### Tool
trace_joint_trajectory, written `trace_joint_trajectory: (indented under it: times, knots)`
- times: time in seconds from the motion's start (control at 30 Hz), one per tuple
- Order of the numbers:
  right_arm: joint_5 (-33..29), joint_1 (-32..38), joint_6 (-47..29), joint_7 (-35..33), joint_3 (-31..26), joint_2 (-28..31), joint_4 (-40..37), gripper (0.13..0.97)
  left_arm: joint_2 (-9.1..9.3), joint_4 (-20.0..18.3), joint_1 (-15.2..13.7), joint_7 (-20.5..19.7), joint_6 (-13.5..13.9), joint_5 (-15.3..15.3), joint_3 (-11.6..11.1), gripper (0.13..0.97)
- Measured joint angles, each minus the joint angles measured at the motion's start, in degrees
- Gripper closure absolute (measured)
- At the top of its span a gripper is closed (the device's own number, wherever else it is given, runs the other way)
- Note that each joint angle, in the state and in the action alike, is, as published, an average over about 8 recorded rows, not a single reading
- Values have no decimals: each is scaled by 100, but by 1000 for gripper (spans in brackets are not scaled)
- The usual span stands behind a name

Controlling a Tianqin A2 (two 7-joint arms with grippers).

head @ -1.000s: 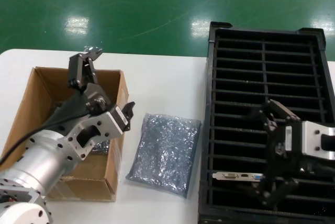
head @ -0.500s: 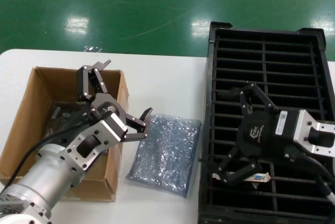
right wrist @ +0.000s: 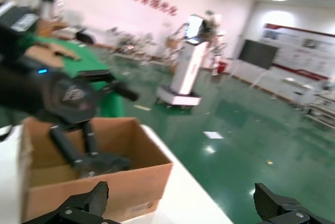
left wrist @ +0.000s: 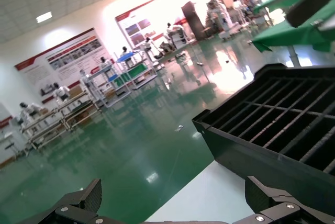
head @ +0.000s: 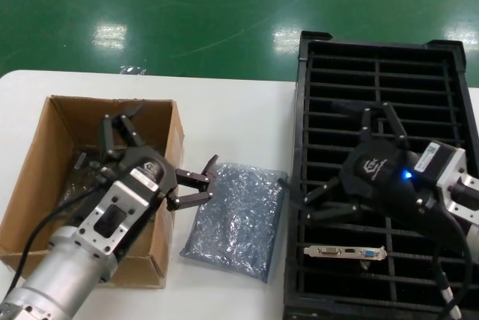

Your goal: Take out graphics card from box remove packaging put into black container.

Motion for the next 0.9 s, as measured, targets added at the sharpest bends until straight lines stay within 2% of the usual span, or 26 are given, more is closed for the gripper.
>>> trace_joint_trajectory:
  times: [0.9]
  knots:
    - [1282, -1816, 2949, -1175, 959, -1121, -677, 129, -180, 912, 576, 765, -1627, -3227, 42, 132]
